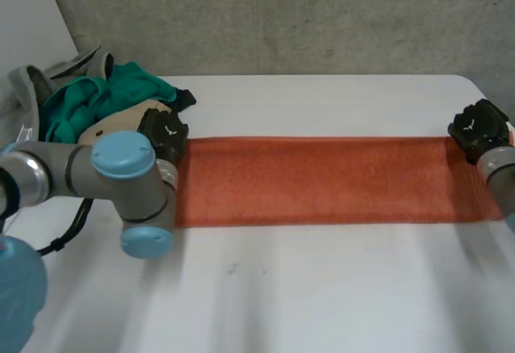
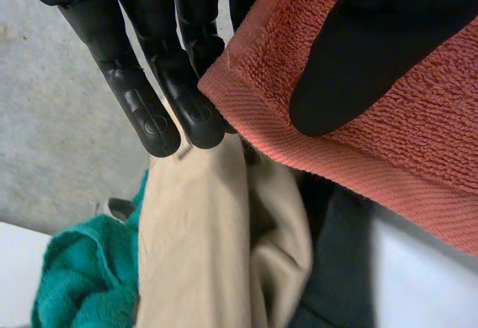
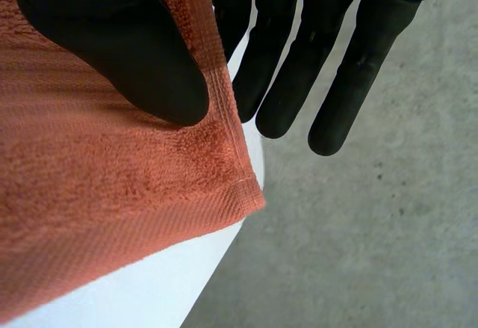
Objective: Fold the laundry.
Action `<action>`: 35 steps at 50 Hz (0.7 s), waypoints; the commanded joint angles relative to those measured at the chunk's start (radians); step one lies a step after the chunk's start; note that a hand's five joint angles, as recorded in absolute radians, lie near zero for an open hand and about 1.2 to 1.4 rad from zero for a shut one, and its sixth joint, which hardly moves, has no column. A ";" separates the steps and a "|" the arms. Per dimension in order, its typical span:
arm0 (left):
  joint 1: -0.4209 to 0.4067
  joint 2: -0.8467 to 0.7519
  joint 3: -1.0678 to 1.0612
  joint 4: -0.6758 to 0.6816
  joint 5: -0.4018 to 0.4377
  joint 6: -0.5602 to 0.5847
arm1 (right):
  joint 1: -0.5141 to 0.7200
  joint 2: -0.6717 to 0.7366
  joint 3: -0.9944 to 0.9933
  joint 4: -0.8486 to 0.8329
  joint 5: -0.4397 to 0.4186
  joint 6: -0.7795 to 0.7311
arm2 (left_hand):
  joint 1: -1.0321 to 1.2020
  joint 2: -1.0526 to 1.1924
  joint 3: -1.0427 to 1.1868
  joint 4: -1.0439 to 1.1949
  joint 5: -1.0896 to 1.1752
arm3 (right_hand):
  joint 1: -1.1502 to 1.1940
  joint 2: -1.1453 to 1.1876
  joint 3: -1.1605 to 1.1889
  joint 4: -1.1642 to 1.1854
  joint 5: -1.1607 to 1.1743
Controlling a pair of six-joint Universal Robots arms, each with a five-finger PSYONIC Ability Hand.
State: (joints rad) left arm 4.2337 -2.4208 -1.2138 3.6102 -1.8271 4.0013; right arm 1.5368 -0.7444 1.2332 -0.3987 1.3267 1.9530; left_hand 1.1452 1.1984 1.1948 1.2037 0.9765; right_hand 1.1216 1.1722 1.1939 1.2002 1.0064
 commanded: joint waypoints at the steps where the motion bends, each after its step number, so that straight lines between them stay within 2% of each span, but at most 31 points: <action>1: -0.018 -0.078 0.068 0.120 0.006 0.114 | 0.039 0.129 -0.132 -0.052 -0.009 0.017 | 0.251 0.198 0.201 0.193 0.245 | 0.275 0.224 0.202 0.196 0.215; 2: -0.018 -0.087 0.074 0.149 0.005 0.127 | 0.043 0.144 -0.150 -0.064 -0.004 0.023 | 0.251 0.198 0.201 0.193 0.245 | 0.275 0.224 0.202 0.196 0.215; 3: -0.018 -0.090 0.076 0.166 0.003 0.133 | 0.045 0.148 -0.155 -0.072 -0.001 0.027 | 0.251 0.198 0.201 0.193 0.245 | 0.049 -0.002 -0.023 -0.030 -0.010; 4: -0.018 -0.090 0.076 0.179 0.002 0.136 | 0.045 0.149 -0.158 -0.081 0.002 0.035 | 0.251 0.198 0.201 0.193 0.245 | -0.302 -0.353 -0.374 -0.381 -0.361; 5: -0.020 -0.090 0.074 0.188 0.002 0.139 | 0.046 0.149 -0.156 -0.089 0.005 0.046 | -0.007 -0.060 -0.057 -0.066 -0.013 | -0.724 -0.775 -0.796 -0.803 -0.783; 6: -0.026 -0.090 0.066 0.206 0.003 0.145 | 0.048 0.143 -0.152 -0.098 0.012 0.072 | -0.748 -0.801 -0.798 -0.807 -0.754 | -0.947 -0.998 -1.019 -1.026 -1.006; 7: -0.034 -0.090 0.062 0.214 0.005 0.148 | 0.048 0.137 -0.150 -0.098 0.019 0.087 | -0.971 -1.024 -1.020 -1.029 -0.977 | -0.947 -0.998 -1.019 -1.026 -1.006; 9: -0.049 -0.086 0.057 0.222 0.008 0.150 | 0.049 0.116 -0.140 -0.094 0.031 0.124 | -0.947 -1.000 -0.996 -1.005 -0.952 | -0.947 -0.998 -1.019 -1.026 -1.006; 12: -0.090 -0.064 0.034 0.240 0.009 0.142 | 0.042 -0.007 -0.055 -0.057 0.065 0.228 | -0.971 -1.024 -1.020 -1.029 -0.977 | -0.947 -0.998 -1.019 -1.026 -1.006; 15: -0.096 -0.034 0.014 0.249 0.008 0.137 | 0.039 -0.090 0.008 -0.008 0.063 0.285 | -0.971 -1.024 -1.020 -1.029 -0.977 | -0.947 -0.998 -1.019 -1.026 -1.006; 20: -0.098 0.044 -0.068 0.246 0.006 0.099 | -0.012 -0.248 0.113 0.209 0.049 0.384 | -0.971 -1.024 -1.020 -1.029 -0.977 | -0.947 -0.998 -1.019 -1.026 -1.006; 23: -0.095 0.094 -0.119 0.235 0.009 0.059 | -0.066 -0.282 0.137 0.319 0.020 0.426 | -0.967 -1.020 -1.017 -1.025 -0.973 | -0.947 -0.998 -1.019 -1.026 -1.006; 27: -0.087 0.193 -0.220 0.200 0.063 -0.072 | -0.133 -0.293 0.157 0.457 -0.061 0.465 | -0.967 -1.020 -1.017 -1.025 -0.973 | -0.864 -0.914 -0.936 -0.942 -0.923; 28: -0.087 0.221 -0.252 0.171 0.106 -0.132 | -0.156 -0.291 0.161 0.487 -0.095 0.465 | -0.967 -1.020 -1.017 -1.025 -0.973 | -0.849 -0.899 -0.921 -0.927 -0.908; 32: -0.077 0.262 -0.296 0.078 0.190 -0.256 | -0.208 -0.280 0.170 0.505 -0.141 0.465 | -0.967 -1.020 -1.017 -1.025 -0.973 | -0.744 -0.794 -0.816 -0.822 -0.803; 35: -0.066 0.278 -0.303 0.021 0.209 -0.309 | -0.221 -0.250 0.175 0.498 -0.155 0.460 | -0.964 -1.017 -1.014 -1.023 -0.970 | -0.720 -0.770 -0.792 -0.798 -0.779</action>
State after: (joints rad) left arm 4.1507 -2.1868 -1.4787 3.7465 -1.6951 3.8298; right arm 1.3611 -1.0388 1.4024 0.0962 1.2196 2.4219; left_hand 0.1871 0.2024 0.2091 0.1983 0.0451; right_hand 0.3009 0.3049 0.3077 0.3066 0.1358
